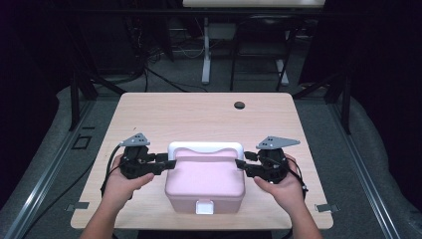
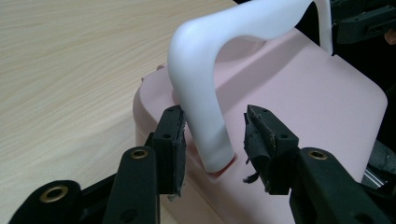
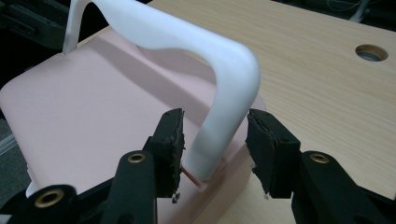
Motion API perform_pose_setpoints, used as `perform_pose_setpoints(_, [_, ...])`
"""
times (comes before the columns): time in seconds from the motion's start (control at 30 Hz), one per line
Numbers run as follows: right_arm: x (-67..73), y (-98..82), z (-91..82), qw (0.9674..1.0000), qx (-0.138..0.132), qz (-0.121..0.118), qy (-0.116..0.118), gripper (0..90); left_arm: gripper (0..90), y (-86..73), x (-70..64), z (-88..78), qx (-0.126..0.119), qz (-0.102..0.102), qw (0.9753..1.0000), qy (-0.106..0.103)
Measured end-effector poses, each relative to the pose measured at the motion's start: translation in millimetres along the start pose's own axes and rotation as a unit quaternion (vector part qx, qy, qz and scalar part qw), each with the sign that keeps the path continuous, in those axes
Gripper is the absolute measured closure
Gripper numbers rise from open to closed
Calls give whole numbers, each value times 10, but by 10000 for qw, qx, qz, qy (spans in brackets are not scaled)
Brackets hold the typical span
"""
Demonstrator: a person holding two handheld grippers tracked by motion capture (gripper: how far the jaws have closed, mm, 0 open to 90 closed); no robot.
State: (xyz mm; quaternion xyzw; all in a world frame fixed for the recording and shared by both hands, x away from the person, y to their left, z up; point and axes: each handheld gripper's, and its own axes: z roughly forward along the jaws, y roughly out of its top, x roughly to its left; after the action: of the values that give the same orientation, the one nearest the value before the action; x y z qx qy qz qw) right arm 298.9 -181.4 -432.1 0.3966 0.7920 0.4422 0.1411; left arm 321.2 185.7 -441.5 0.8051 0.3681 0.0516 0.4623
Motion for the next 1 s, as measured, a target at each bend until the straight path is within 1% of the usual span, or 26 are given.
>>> perform_pose_setpoints(0.13, [-40, -36, 40, 10000, 54, 69, 43, 565, 619, -17, 12, 4, 2, 32, 10000, 0])
perform_pose_setpoints(0.2, [-42, -53, 59, 9998, 104, 102, 125, 575, 630, -24, 12, 4, -8, 49, 10000, 8])
perform_pose_setpoints(0.27, [-36, -67, 77, 9998, 124, 90, 160, 594, 642, -26, 11, 0, 2, 77, 10000, 34])
perform_pose_setpoints(0.33, [-31, -71, 77, 9997, 96, 73, 200, 612, 646, -32, 10, -4, -1, 63, 10000, 21])
perform_pose_setpoints(0.43, [-9, -80, 67, 9999, 57, -19, 143, 630, 646, -46, -7, 4, -60, 59, 10000, 49])
perform_pose_setpoints(0.57, [18, -97, 59, 9998, -18, -143, 106, 661, 664, -46, -50, -6, -34, 288, 9995, 141])
perform_pose_setpoints(0.67, [56, -98, 49, 9996, -46, -274, 29, 677, 687, -44, -77, -14, -11, 370, 9992, 178])
perform_pose_setpoints(0.77, [68, -101, 24, 9996, -48, -291, 35, 698, 705, -46, -78, -28, 24, 416, 9990, 147])
perform_pose_setpoints(0.83, [74, -104, 11, 9996, -59, -274, 52, 713, 719, -51, -79, -36, 24, 399, 9991, 107])
perform_pose_setpoints(0.87, [77, -106, 2, 9995, -59, -303, 52, 719, 725, -53, -77, -39, 24, 398, 9992, 94])
perform_pose_setpoints(0.9, [81, -107, -3, 9995, -51, -298, 55, 724, 729, -60, -76, -37, -9, 393, 9992, 76])
perform_pose_setpoints(0.97, [86, -113, -14, 9994, -36, -334, 67, 730, 734, -61, -86, -42, 16, 435, 9990, 96])
perform_pose_setpoints(1.0, [90, -117, -17, 9994, -42, -347, 64, 731, 735, -59, -94, -45, 35, 492, 9987, 119])
